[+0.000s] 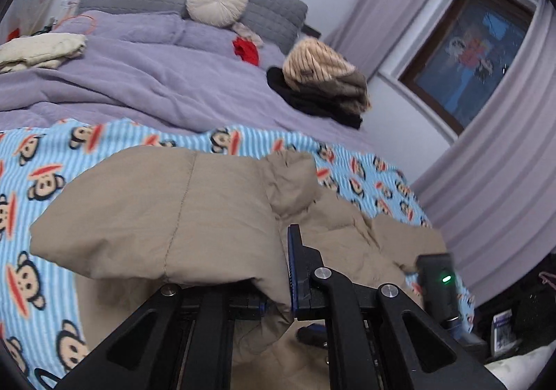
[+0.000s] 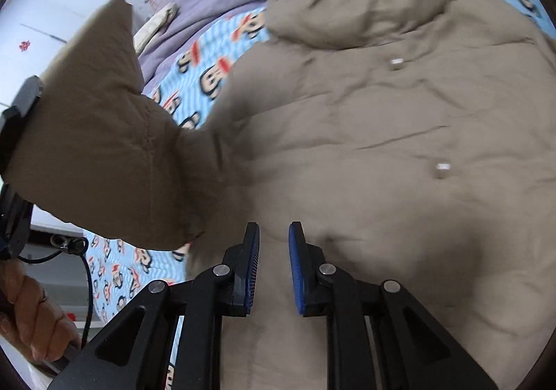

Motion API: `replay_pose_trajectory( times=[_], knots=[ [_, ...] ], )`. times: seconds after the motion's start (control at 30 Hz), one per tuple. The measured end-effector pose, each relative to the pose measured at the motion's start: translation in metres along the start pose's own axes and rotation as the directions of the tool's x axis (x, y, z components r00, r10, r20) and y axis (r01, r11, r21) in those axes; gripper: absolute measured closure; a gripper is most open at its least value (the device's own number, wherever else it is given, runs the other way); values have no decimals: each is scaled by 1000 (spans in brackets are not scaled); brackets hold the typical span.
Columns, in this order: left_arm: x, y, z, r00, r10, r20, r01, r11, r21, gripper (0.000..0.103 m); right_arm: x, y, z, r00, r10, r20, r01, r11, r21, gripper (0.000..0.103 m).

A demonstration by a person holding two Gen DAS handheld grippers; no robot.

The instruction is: Fold large clothes

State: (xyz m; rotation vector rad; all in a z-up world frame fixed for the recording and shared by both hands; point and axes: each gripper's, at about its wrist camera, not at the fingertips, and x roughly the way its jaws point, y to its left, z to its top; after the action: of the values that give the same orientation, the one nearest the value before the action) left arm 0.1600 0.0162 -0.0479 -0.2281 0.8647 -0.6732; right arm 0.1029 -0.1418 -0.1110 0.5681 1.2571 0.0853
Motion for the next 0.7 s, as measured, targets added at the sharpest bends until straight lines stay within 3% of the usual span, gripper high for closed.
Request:
replay_pose_trajectory(
  times=[0.13,0.33,0.37,0.4,0.43,0.47,0.57,0.63,0.67,0.7],
  knots=[
    [72,-36,-32,983,107,-148,-98,993,68,92,-39,-67,-4,996,-88,25,85,991,100,84],
    [115,-49,-73,928,290,-234,-251,951,181,91,-59,-117,-13,993,-119,25,113,977,182,84],
    [114,-51,-75,919,319,-231,-276,940,199,72,-57,-119,-12,993,-119,23,113,977,183,84],
    [112,-53,-77,914,336,-225,-291,933,210,35,-60,-127,-12,993,-116,22,110,977,182,84],
    [108,-54,-77,914,351,-205,-307,927,216,20,-64,-136,-15,993,-113,20,108,978,180,84],
    [100,-56,-77,914,367,-171,-327,918,225,12,-66,-139,-12,994,-111,21,106,978,177,83],
    [80,-58,-73,910,386,-151,-345,907,240,12,-67,-131,-8,993,-119,26,114,983,143,82],
    [61,-51,-71,909,399,-124,-369,906,208,12,-72,-122,-6,989,-142,35,139,986,90,59],
    [49,-45,-71,903,415,-110,-391,901,187,12,-80,-123,-13,987,-155,44,153,987,57,35],
    [37,-37,-73,894,437,-96,-419,893,162,12,-81,-110,-11,984,-164,62,164,986,11,23]
  ],
)
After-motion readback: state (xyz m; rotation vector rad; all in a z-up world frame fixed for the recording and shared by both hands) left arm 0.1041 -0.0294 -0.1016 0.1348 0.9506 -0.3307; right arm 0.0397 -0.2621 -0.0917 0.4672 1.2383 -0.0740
